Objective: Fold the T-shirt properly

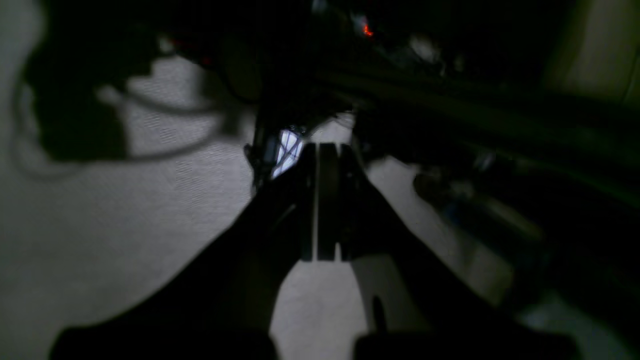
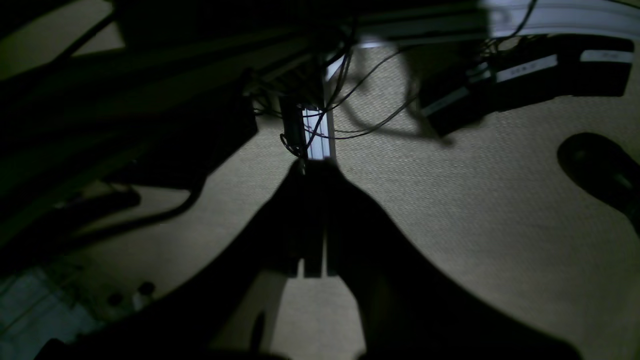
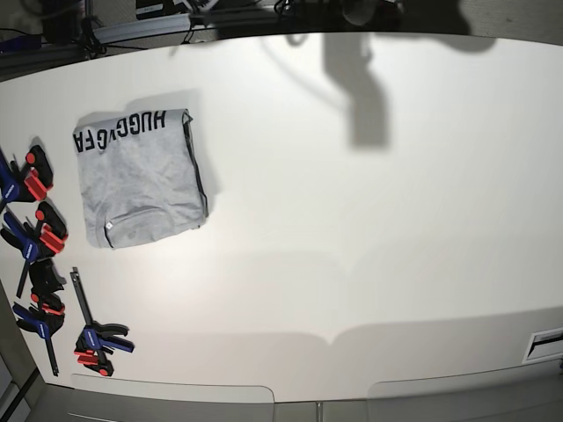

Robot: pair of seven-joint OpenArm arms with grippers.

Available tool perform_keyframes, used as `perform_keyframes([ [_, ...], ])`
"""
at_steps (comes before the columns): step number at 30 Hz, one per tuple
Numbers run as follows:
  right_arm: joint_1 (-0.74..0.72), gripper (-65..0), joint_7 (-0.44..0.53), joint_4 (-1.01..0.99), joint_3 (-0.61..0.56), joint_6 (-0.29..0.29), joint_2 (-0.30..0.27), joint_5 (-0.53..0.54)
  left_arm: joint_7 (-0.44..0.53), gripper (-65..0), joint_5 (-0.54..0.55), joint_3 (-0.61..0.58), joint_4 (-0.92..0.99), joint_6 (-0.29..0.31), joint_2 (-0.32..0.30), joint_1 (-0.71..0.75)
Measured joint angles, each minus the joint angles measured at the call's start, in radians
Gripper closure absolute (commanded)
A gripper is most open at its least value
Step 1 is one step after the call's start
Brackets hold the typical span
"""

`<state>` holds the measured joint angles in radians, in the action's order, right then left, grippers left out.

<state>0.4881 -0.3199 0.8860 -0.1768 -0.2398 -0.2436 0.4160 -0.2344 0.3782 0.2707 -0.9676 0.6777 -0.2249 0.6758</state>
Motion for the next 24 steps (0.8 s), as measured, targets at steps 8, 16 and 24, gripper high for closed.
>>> perform_keyframes([
  [8,-0.163,0.0,0.003,-0.137,-0.123,0.207,0.103,0.004,0.077,0.0,-0.153,-0.109,0.096,-0.324,0.036,-0.106],
  [16,-0.250,0.0,-0.002,-0.185,-0.180,0.246,0.196,0.003,0.108,0.0,-0.155,-0.110,0.156,-0.337,0.072,-0.206],
  [24,-0.289,0.0,0.005,-0.184,-0.181,0.267,0.204,0.086,0.128,0.0,-0.154,-0.110,0.161,-0.338,0.070,-0.208],
])
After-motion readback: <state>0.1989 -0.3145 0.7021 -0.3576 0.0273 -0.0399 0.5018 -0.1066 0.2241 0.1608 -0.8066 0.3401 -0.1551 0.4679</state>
